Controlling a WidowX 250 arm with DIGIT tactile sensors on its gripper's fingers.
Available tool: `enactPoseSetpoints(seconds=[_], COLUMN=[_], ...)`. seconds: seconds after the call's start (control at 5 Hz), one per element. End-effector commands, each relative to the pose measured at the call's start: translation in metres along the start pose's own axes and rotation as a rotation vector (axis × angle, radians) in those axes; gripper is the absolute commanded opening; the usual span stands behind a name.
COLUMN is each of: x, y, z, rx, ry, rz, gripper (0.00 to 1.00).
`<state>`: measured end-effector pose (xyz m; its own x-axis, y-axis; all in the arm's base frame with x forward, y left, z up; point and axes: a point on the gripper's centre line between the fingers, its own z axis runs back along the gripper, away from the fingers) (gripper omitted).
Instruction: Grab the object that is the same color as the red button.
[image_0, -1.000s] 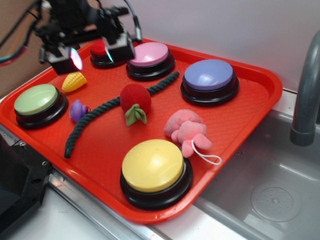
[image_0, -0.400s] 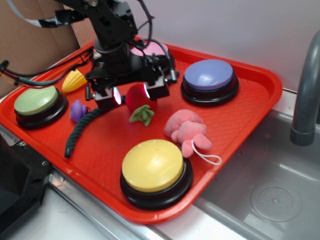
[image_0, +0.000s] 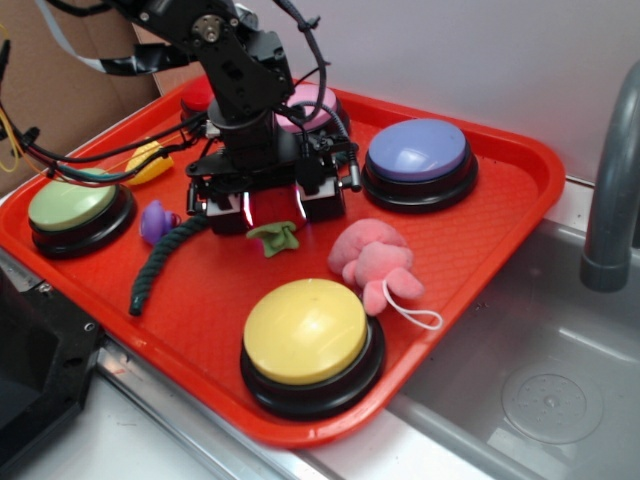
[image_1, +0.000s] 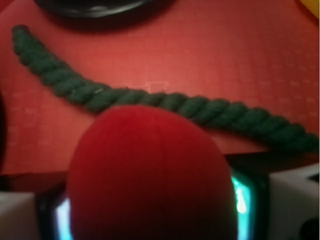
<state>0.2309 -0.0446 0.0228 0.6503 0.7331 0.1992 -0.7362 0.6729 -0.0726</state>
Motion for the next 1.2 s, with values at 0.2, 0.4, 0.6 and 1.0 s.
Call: enactPoseSetpoints(seconds=[0.2,0.4,0.6,1.0], x=[0.039,0.041,0.045,0.05], y=[0.013,0.017,0.027,0.042], z=[0.083,0.114,0.14,0.153], rx=[-0.095,-0.085,-0.101,-0.143], ry=[0.132,0.214,0.195,0.197], rz=[-0.382,-0.612,-0.695,-0.686], gripper=[0.0,0.0,0.0,0.0])
